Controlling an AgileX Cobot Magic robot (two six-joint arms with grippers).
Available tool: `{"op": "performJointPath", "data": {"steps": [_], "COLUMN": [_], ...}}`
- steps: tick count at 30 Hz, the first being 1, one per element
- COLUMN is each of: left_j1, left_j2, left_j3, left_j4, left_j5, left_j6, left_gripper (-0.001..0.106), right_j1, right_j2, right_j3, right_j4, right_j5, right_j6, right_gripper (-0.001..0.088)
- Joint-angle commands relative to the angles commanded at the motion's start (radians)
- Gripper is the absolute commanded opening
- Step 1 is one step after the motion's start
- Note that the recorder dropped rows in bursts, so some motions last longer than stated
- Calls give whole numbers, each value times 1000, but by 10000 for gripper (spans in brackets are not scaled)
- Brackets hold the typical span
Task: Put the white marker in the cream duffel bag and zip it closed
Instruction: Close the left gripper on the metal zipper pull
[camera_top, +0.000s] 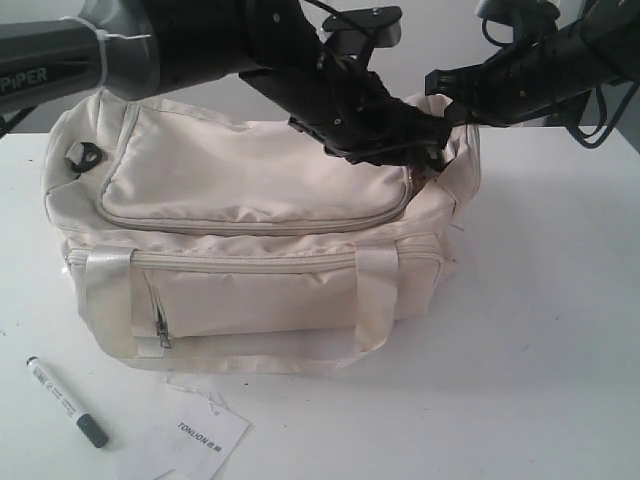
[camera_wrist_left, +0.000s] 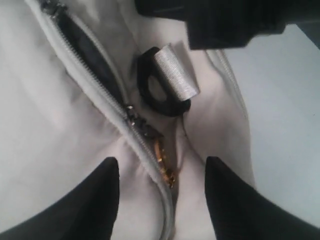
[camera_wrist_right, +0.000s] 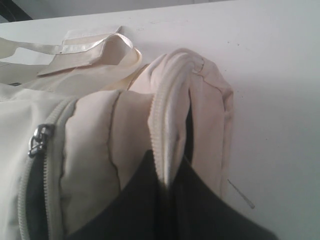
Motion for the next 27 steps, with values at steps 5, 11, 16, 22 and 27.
{"op": "performJointPath", "data": {"steps": [5,11,16,22,27], "left_j1": [-5,-5,-5,-5,-5], "left_j2": [31,44,44,42,24], "left_j3": [0,0,0,0,0], "left_j4": [53,82,107,126,128], "left_j5": [-10,-47,-33,-20,-13], "left_j6": [-57,-66,-56,-65,-65], "left_gripper": [505,503,168,0,0], "right_j1": [0,0,0,0,0], "right_j2": [0,0,0,0,0], "right_j3": [0,0,0,0,0], "right_j4": [0,0,0,0,0], "right_j5": [0,0,0,0,0], "right_j6": [0,0,0,0,0], "right_gripper": [0,0,0,0,0]}}
